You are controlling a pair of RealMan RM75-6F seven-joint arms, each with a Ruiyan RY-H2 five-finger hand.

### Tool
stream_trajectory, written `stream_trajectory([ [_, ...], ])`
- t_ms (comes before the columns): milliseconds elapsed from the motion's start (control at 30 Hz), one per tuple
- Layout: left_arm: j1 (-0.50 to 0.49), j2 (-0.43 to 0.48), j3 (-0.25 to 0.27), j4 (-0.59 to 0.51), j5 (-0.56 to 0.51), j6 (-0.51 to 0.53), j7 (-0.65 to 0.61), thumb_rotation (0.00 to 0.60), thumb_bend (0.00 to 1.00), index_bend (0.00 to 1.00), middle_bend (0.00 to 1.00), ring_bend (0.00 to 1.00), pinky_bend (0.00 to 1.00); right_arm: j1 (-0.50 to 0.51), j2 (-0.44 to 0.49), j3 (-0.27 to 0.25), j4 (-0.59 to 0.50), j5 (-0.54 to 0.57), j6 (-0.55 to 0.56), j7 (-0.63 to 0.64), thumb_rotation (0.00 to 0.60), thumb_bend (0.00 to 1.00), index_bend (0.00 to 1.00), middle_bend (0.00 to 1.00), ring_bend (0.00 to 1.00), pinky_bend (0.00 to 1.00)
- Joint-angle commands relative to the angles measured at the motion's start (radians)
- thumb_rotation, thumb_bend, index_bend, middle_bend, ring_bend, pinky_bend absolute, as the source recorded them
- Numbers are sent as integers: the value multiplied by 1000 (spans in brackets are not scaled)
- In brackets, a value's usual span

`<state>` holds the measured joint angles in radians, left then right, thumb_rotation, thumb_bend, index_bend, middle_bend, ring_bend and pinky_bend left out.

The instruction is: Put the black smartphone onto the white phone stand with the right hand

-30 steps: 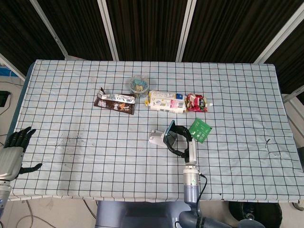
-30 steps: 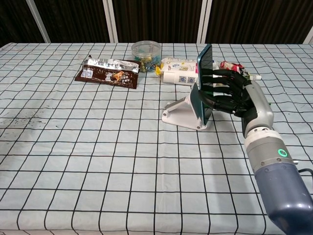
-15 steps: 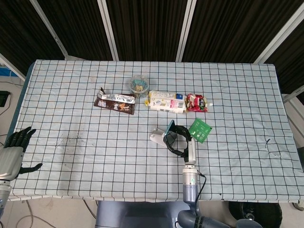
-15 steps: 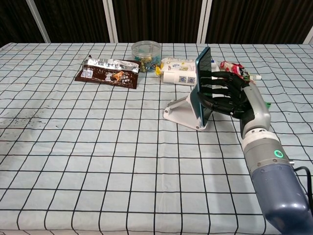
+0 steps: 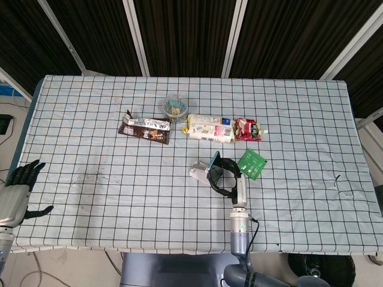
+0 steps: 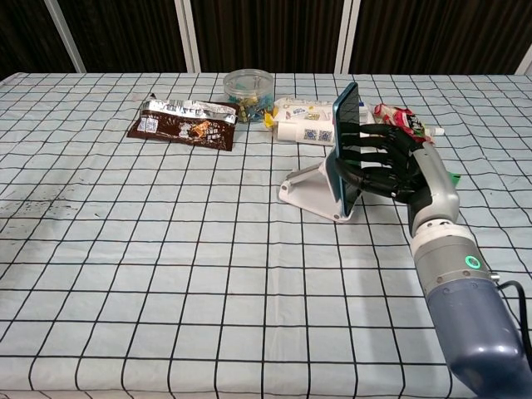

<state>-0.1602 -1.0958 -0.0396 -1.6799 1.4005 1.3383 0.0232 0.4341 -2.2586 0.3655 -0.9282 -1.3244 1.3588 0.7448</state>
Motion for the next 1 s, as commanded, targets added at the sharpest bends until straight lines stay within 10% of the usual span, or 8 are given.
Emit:
stream_trajectory([
  [33, 0, 0, 0, 0, -1, -1, 0, 600, 0, 0, 0, 0, 0, 0, 0, -1, 0, -2, 1, 0, 600, 466, 705, 657, 399, 279],
  [800, 0, 1, 1, -3, -2, -1, 2, 600, 0, 0, 0, 0, 0, 2, 23, -17, -34, 5, -46, -53, 600, 290, 460, 400, 149, 199],
  [1000, 0, 1, 1, -3, -3, -1, 1, 600, 0, 0, 0, 0, 0, 6, 28, -25, -37, 1, -58, -71, 600, 155, 228, 196, 71, 172],
])
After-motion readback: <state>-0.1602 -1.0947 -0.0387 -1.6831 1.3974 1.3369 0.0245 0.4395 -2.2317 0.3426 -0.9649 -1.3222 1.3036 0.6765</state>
